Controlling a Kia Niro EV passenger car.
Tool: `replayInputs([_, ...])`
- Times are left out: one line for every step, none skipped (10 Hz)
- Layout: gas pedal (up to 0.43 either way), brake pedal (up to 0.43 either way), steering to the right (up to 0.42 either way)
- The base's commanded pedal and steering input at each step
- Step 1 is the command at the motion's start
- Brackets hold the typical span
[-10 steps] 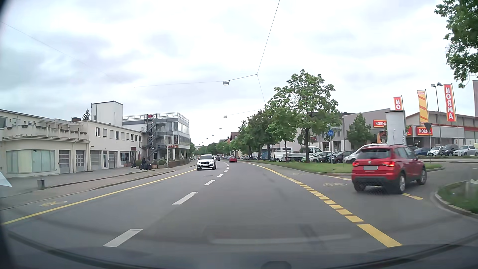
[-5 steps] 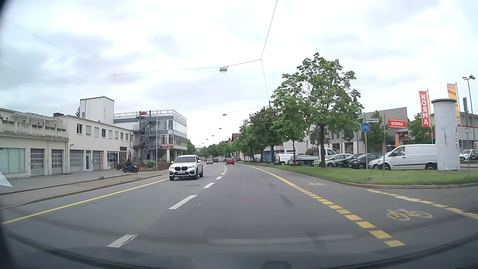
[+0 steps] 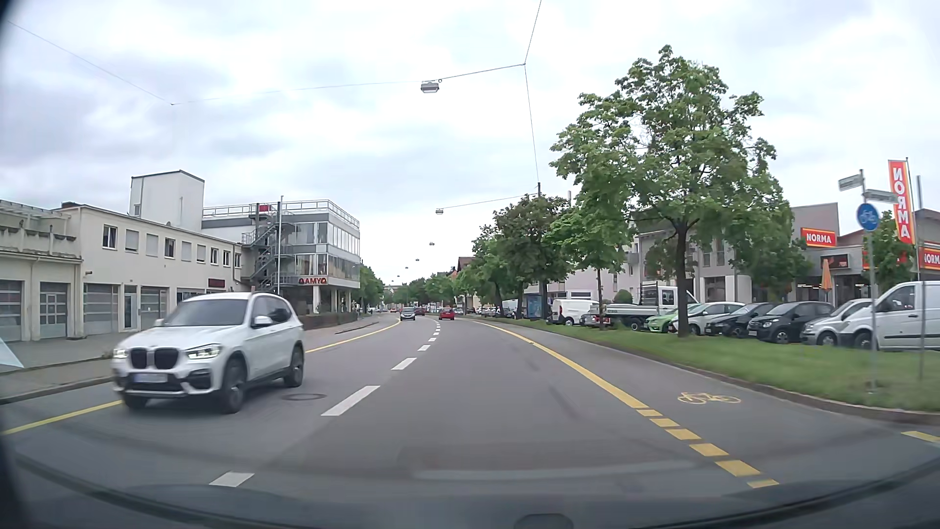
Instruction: Follow the waypoints while adhering to traffic rules and regulations
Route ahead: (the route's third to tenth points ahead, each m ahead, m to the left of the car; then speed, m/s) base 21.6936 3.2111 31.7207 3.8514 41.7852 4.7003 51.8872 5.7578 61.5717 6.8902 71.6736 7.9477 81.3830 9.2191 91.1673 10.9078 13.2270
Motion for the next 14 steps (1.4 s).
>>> replayInputs([0.22, 0.0, -0.005])
replayInputs([0.22, 0.0, -0.005])
replayInputs([0.22, 0.0, -0.008])
replayInputs([0.209, 0.0, -0.011])
replayInputs([0.209, 0.0, -0.013])
replayInputs([0.209, 0.0, -0.013])
replayInputs([0.197, 0.0, -0.013])
replayInputs([0.189, 0.0, -0.013])
replayInputs([0.189, 0.0, -0.013])
replayInputs([0.189, 0.0, -0.013])
replayInputs([0.189, 0.0, -0.013])
replayInputs([0.189, 0.0, -0.013])
replayInputs([0.189, 0.0, -0.013])
replayInputs([0.189, 0.0, -0.013])
